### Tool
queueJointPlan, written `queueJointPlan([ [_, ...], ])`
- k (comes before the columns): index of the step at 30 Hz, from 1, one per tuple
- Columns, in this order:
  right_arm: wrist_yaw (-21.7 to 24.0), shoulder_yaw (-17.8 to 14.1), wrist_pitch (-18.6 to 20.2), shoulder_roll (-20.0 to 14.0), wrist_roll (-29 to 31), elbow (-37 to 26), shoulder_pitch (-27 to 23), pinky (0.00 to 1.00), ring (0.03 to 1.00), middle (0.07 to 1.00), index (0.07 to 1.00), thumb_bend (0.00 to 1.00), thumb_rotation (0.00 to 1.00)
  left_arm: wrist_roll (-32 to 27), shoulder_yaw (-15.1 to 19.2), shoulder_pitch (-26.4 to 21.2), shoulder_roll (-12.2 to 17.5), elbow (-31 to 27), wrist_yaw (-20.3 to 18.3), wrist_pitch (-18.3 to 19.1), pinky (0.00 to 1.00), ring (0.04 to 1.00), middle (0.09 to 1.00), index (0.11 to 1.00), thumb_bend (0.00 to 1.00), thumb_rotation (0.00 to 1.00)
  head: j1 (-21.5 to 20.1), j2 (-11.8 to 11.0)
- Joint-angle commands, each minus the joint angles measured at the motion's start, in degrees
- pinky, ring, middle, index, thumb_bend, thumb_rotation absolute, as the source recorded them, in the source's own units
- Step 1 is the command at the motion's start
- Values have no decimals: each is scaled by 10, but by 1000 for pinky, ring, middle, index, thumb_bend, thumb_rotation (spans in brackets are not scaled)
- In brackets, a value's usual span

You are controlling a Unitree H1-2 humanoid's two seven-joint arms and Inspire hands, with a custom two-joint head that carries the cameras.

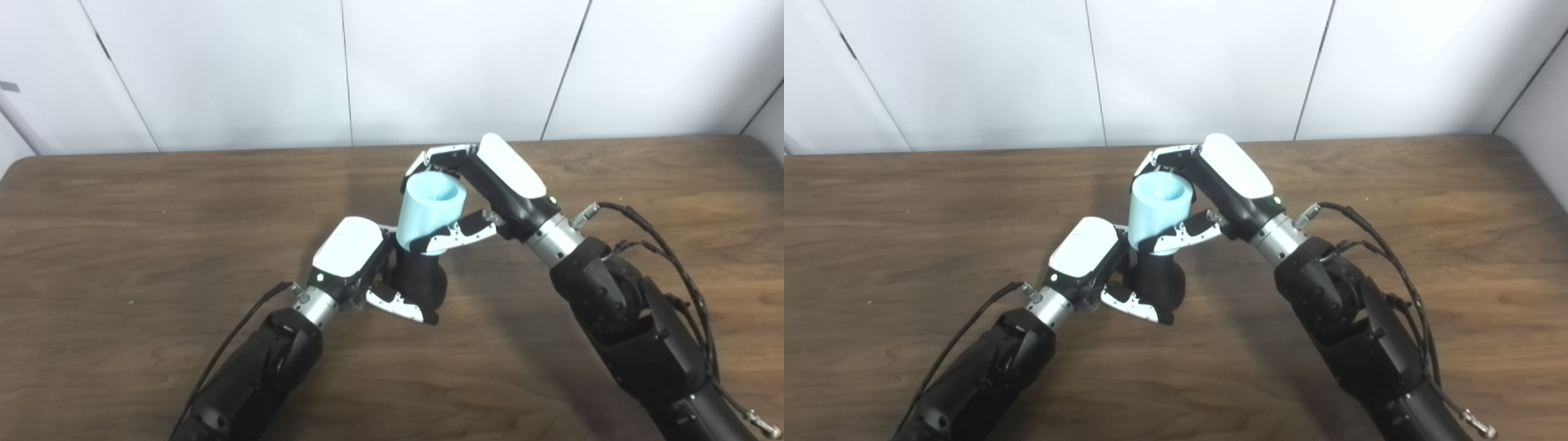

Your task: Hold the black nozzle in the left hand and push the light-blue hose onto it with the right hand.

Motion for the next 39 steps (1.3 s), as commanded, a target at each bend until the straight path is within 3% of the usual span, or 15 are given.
queueJointPlan([
  [1,33,25,-2,-13,-43,35,15,199,283,415,511,525,0,9,-29,39,1,26,-63,12,219,339,404,514,519,0,0,1],
  [13,105,66,-14,-57,-29,1,-10,240,324,436,511,527,0,11,-31,41,3,17,-71,18,223,339,405,516,519,0,1,6],
  [20,158,85,10,-81,-40,-37,-36,223,307,426,507,528,0,10,-32,42,4,15,-74,17,228,343,409,516,520,0,3,7],
  [30,151,87,3,-86,-53,-30,-30,231,317,441,503,529,0,7,-30,45,8,11,-79,19,225,344,407,515,520,0,0,10],
  [36,109,72,2,-75,-69,-14,-7,231,315,430,511,527,0,6,-29,46,8,11,-79,18,228,341,403,512,520,0,-1,11],
  [39,87,57,20,-61,-72,-10,11,233,318,428,512,527,0,7,-30,46,8,10,-80,19,216,332,401,513,519,0,-1,12],
])
